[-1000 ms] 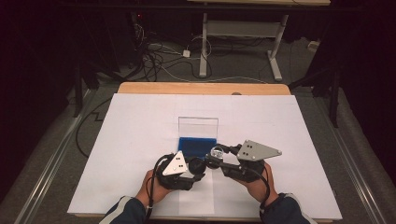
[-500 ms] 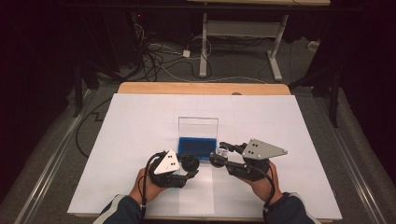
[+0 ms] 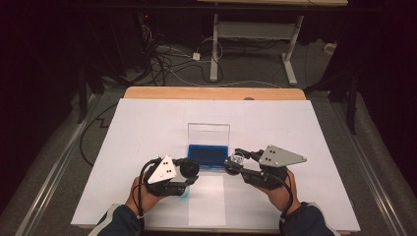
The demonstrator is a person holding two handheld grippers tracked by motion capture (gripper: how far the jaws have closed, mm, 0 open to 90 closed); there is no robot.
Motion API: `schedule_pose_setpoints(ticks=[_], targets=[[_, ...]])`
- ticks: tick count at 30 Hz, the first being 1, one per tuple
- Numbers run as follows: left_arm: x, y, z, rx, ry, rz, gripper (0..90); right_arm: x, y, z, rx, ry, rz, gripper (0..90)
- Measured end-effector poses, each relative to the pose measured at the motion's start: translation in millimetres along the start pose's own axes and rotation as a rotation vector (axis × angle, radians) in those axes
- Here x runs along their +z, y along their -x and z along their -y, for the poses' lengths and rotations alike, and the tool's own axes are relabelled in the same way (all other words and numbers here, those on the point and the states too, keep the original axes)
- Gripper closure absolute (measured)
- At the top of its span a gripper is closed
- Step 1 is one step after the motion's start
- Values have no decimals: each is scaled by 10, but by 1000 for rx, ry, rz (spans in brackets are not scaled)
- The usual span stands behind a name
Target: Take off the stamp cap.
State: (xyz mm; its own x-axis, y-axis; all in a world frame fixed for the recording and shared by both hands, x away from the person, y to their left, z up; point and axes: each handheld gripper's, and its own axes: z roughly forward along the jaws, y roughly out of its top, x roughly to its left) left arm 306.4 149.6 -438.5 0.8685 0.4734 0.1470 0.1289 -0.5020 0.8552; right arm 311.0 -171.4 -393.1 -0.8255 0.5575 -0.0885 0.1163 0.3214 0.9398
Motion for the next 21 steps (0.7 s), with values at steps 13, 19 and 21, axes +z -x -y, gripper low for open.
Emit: schedule_pose_setpoints(ticks=[13,19,21], targets=[[-207,-58,112,-13,-12,-40,363,-9,26,4,1,-2,7,565],[-293,-64,175,-6,-29,-61,363,-5,29,2,1,-3,11,565],[-319,-64,201,-6,-32,-66,363,-3,33,1,3,0,13,565]])
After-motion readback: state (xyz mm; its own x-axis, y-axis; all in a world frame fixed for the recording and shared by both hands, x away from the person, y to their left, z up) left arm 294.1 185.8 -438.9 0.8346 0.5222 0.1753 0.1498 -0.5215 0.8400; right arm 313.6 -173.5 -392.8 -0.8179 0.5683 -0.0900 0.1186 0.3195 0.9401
